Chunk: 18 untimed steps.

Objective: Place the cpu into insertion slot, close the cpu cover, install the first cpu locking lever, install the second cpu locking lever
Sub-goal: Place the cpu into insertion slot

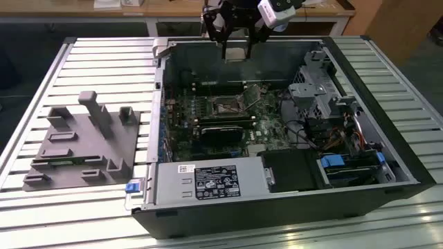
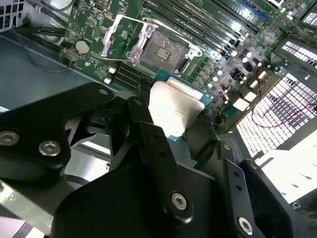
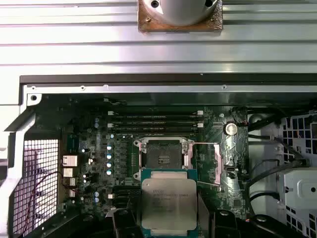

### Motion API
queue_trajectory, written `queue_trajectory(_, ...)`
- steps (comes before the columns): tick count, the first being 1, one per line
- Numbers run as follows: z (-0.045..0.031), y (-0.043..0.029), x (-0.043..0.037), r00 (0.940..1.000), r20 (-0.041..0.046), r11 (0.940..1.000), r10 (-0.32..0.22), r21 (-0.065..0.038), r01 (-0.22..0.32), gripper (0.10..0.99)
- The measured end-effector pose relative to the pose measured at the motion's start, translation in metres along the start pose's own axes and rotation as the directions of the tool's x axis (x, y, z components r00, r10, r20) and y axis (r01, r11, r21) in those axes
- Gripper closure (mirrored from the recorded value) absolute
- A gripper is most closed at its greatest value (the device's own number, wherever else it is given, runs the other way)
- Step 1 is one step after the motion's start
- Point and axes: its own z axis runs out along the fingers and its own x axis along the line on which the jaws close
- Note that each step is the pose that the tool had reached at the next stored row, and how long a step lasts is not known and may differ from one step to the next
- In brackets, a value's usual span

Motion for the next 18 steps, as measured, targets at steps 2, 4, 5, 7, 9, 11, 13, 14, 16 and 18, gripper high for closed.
queue_trajectory(2, 0.0000, 0.0000, 0.0000, 1.0000, 0.0000, 1.0000, 0.000, 0.000, 0.000, 0.545)
queue_trajectory(4, 0.0000, 0.0000, 0.0000, 1.0000, 0.0000, 1.0000, 0.000, 0.000, 0.000, 0.549)
queue_trajectory(5, 0.0000, 0.0000, 0.0000, 1.0000, 0.0000, 1.0000, 0.000, 0.000, 0.000, 0.549)
queue_trajectory(7, 0.0000, 0.0000, 0.0000, 1.0000, 0.0000, 1.0000, 0.000, 0.000, 0.000, 0.549)
queue_trajectory(9, 0.0000, 0.0000, 0.0000, 1.0000, 0.0000, 1.0000, 0.000, 0.000, 0.000, 0.549)
queue_trajectory(11, 0.0005, 0.0000, 0.0000, 1.0000, 0.0000, 1.0000, 0.000, 0.000, 0.000, 0.549)
queue_trajectory(13, 0.0015, -0.0001, 0.0000, 1.0000, 0.0000, 1.0000, 0.000, 0.000, 0.000, 0.549)
queue_trajectory(14, 0.0021, -0.0002, 0.0000, 1.0000, 0.0000, 1.0000, 0.000, 0.000, 0.000, 0.549)
queue_trajectory(16, 0.0038, -0.0003, -0.0001, 1.0000, 0.0000, 1.0000, 0.000, 0.000, 0.000, 0.549)
queue_trajectory(18, 0.0054, -0.0005, -0.0001, 1.0000, 0.0000, 1.0000, 0.000, 0.000, 0.000, 0.549)
